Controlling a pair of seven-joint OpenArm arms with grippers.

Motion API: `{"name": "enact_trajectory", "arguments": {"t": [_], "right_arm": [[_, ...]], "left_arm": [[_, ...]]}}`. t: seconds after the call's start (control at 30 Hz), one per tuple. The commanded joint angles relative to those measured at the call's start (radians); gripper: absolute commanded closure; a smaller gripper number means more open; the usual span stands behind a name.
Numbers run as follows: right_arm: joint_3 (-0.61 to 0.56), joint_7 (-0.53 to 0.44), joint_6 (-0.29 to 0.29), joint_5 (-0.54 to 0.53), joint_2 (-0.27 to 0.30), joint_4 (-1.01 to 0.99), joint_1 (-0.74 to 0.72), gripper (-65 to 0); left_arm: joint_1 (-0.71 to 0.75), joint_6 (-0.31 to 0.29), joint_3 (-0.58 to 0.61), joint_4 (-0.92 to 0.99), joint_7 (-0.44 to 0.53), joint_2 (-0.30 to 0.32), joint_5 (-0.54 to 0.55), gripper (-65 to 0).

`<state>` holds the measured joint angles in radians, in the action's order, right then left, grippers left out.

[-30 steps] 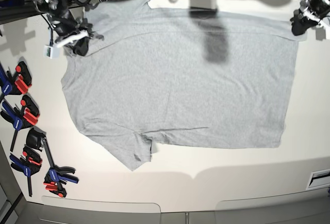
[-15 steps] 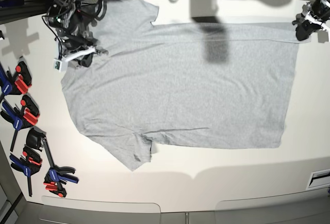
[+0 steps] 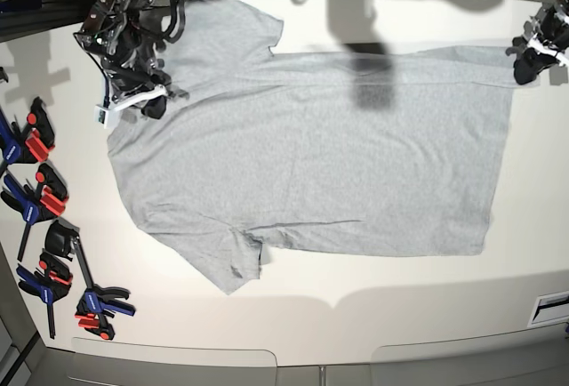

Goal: Fold the T-shirt properly
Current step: 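Regrasp the shirt near the sleeve with the right gripper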

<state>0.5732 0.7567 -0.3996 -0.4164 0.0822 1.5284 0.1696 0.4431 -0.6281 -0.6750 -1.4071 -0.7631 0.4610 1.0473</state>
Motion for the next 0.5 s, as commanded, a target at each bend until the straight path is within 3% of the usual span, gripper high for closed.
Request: {"name": "enact_trajectory", "arguments": {"t": [0.0,0.43,0.47], "right_arm": [[0.003,-0.007,-0.005,-0.010,0.009,0.032,-0.003,0.0],[0.003,-0.004,-0.004,0.027,0.010,0.071,-0.006,0.0],[0.003,0.009,-0.004,0.021,0.010,0.071,-0.006,0.0]], "left_arm": [[0.001,0.000,-0.011,-0.013,0.020,0.025,0.008,0.0],[0.003,0.000,-0.011,-0.013,0.020,0.025,-0.037,0.0],[0.003,0.000,-0.011,-0.013,0.020,0.025,-0.037,-3.8]]}}
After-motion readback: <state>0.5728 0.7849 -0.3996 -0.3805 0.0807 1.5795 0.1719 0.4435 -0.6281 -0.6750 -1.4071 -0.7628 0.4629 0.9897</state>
